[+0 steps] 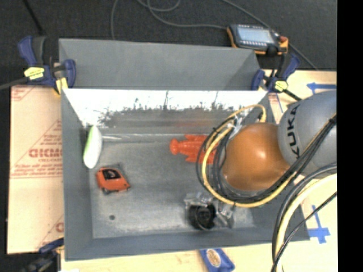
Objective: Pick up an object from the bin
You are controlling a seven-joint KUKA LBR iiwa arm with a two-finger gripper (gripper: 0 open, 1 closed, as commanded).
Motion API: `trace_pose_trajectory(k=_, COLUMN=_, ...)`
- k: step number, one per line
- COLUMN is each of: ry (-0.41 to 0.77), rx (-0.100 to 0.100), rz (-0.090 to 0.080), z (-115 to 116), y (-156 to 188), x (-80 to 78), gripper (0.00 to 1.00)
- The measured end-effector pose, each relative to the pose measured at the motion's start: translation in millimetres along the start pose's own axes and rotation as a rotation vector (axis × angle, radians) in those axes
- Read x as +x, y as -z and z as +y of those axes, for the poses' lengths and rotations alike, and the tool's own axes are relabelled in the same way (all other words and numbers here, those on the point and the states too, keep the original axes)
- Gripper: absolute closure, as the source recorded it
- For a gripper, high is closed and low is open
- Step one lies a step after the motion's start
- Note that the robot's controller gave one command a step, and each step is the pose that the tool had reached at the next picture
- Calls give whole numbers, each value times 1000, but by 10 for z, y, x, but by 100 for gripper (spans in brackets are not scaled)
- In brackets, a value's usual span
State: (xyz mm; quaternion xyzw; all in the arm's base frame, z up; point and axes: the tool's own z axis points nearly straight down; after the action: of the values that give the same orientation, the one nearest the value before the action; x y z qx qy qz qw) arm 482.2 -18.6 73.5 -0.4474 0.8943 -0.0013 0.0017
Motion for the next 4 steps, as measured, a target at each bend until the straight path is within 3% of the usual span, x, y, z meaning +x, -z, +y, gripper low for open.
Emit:
trace_pose_trajectory(k=2, ry=-1, rx=-2, rz=0, z=10, y=45, x=3, gripper=100)
trace_pose_trajectory(k=4, ry=-3, rx=-4, rz=1, z=13, y=463, x=8, gripper=100)
